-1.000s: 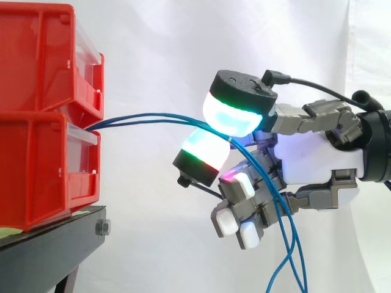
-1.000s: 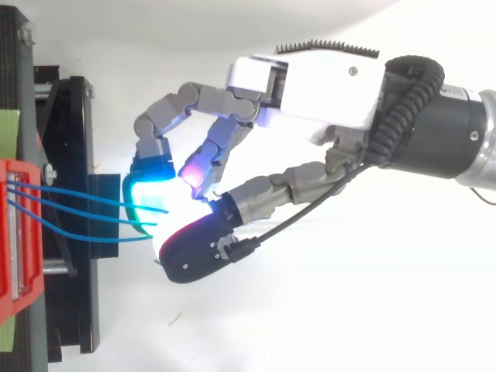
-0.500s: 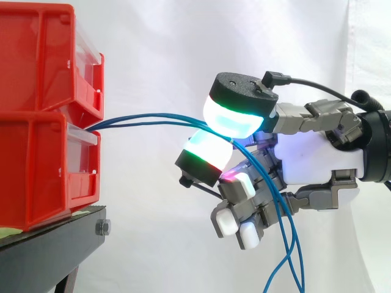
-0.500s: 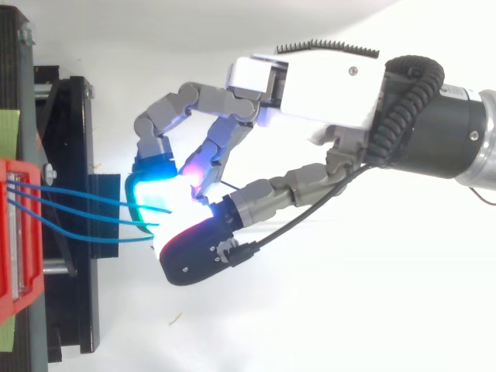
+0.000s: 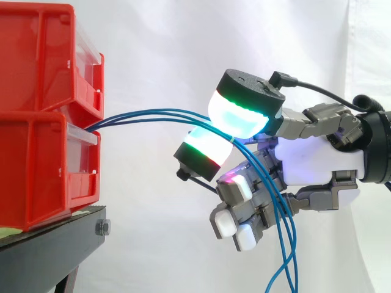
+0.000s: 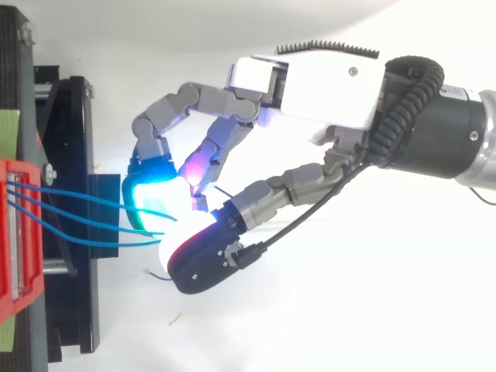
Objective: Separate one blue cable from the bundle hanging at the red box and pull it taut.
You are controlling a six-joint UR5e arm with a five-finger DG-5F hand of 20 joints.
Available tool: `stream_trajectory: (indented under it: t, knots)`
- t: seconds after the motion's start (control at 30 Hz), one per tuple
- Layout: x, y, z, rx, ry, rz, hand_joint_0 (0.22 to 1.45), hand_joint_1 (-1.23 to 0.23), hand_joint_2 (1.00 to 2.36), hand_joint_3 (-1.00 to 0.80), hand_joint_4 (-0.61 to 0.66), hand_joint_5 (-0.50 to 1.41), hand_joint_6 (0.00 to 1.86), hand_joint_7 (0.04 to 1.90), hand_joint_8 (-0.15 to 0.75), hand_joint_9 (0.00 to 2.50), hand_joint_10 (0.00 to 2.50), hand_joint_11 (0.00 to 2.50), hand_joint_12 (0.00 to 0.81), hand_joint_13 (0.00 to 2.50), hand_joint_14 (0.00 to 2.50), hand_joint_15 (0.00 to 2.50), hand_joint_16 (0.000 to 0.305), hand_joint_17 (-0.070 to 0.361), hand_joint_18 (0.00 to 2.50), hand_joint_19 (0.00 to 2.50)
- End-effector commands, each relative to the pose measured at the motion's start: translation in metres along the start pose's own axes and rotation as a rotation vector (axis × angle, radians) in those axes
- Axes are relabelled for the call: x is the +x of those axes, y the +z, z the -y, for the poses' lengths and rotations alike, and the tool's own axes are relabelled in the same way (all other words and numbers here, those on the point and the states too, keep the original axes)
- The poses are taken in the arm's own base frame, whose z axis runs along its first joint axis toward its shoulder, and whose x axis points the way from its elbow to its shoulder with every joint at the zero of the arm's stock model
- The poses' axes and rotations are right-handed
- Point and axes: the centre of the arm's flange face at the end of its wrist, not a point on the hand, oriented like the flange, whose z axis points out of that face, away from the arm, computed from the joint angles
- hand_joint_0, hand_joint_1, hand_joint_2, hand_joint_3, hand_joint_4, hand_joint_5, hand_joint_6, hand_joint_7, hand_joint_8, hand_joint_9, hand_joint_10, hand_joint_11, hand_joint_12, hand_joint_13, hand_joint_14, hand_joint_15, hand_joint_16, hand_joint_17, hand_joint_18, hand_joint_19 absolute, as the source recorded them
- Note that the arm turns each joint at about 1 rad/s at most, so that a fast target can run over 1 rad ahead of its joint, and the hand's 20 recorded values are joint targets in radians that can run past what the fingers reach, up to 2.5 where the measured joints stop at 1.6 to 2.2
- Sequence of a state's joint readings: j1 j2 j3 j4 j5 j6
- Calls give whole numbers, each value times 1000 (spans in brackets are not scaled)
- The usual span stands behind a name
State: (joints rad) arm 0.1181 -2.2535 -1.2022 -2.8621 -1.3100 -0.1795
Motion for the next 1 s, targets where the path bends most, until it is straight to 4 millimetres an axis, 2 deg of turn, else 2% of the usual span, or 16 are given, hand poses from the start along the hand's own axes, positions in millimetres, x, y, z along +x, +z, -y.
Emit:
stream_trajectory:
  t: [0.0, 0.27, 0.4, 0.67, 0.83, 0.97]
  knots:
    - [0, 0, 0, -1, 0, 0, 805, -969, 1000, -500, -244, -152, 939, 1328, 278, 1081, 24, 904, 326, 988, 21, 543, 41, 93, 909, 466]
    - [0, 0, 1, 1, 0, 0, 737, -1016, 1000, -500, -185, -140, 936, 1237, 275, 1075, 23, 910, 329, 984, 21, 543, 41, 92, 905, 466]
    - [0, 0, 0, -1, 2, 0, 735, -1019, 1000, -500, -178, -137, 931, 1260, 273, 1064, 24, 901, 330, 978, 23, 551, 41, 92, 902, 457]
    - [-1, 0, 0, -2, 5, 2, 717, -1046, 1000, -500, -145, -148, 931, 1211, 254, 918, 22, 869, 358, 675, 15, 395, 46, 104, 789, 374]
    - [-2, 0, 1, -1, 3, 2, 705, -1051, 1000, -500, -135, -151, 931, 1208, 254, 884, 22, 858, 360, 616, 13, 354, 47, 106, 746, 351]
    - [-2, 0, 0, -1, 2, 0, 612, -1006, 1000, -500, -100, -156, 928, 1169, 257, 886, 22, 865, 356, 613, 14, 362, 47, 106, 740, 383]
